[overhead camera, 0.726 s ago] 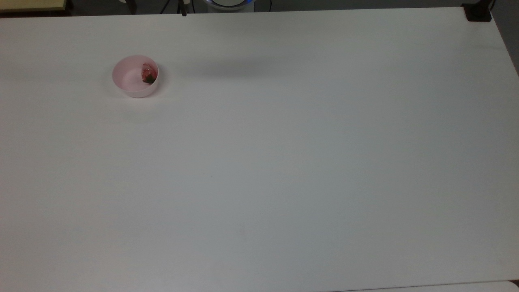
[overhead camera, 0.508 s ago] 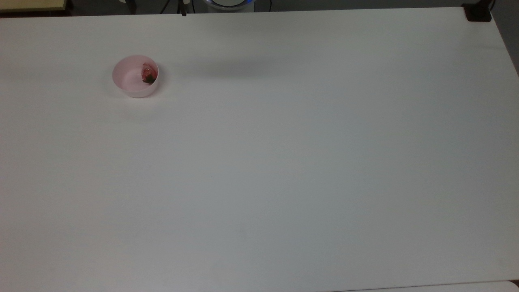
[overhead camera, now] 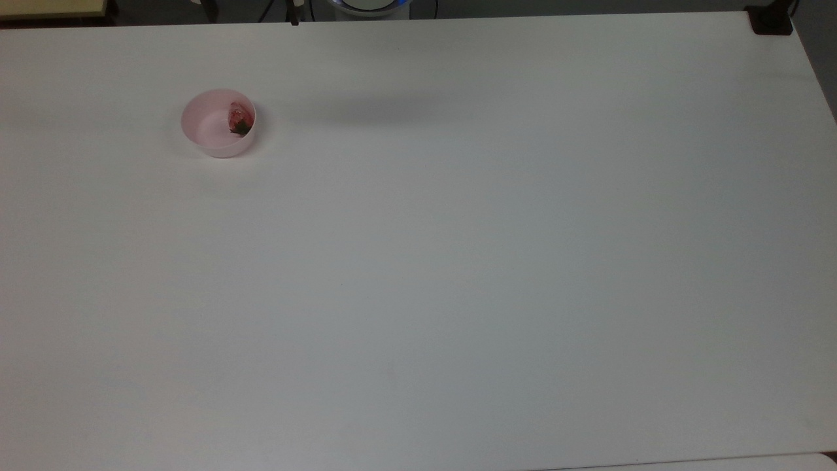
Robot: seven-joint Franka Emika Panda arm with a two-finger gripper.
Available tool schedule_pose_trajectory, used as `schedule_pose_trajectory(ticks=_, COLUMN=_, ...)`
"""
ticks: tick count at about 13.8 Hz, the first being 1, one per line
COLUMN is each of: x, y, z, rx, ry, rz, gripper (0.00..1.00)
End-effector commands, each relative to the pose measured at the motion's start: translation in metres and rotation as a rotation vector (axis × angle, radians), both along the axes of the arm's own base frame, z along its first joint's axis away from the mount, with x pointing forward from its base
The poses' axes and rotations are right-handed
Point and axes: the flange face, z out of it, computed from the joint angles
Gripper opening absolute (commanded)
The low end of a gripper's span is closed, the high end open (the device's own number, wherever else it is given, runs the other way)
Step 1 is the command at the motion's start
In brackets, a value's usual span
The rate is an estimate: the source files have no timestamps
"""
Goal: Pick up strawberry from bowl
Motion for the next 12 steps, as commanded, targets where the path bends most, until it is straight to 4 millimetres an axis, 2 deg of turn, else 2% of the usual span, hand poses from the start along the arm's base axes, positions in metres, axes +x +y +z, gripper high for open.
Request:
schedule_pose_trajectory(ticks=1, x=-0.006, y=-0.003, z=0.004, rx=-0.003, ry=-0.014, rz=0.013, gripper=1.00)
schedule_pose_trajectory(ticks=4, x=-0.009, y=-0.005, z=0.002, rx=-0.023, ry=0.015, rz=0.075, gripper=1.00)
schedule_pose_trajectory(ticks=5, x=-0.011, y=-0.015, z=-0.010, rx=-0.072, ry=0.056, rz=0.220, gripper=1.00)
schedule_pose_trajectory(ticks=7, x=-0.016, y=-0.045, z=-0.028, rx=-0.085, ry=0.103, rz=0.372, gripper=1.00)
schedule_pose_trajectory(ticks=8, x=-0.022, y=-0.060, z=-0.044, rx=-0.073, ry=0.140, rz=0.459, gripper=1.00)
schedule_pose_trajectory(ticks=12, x=-0.034, y=-0.108, z=-0.097, rx=-0.081, ry=0.182, rz=0.398, gripper=1.00)
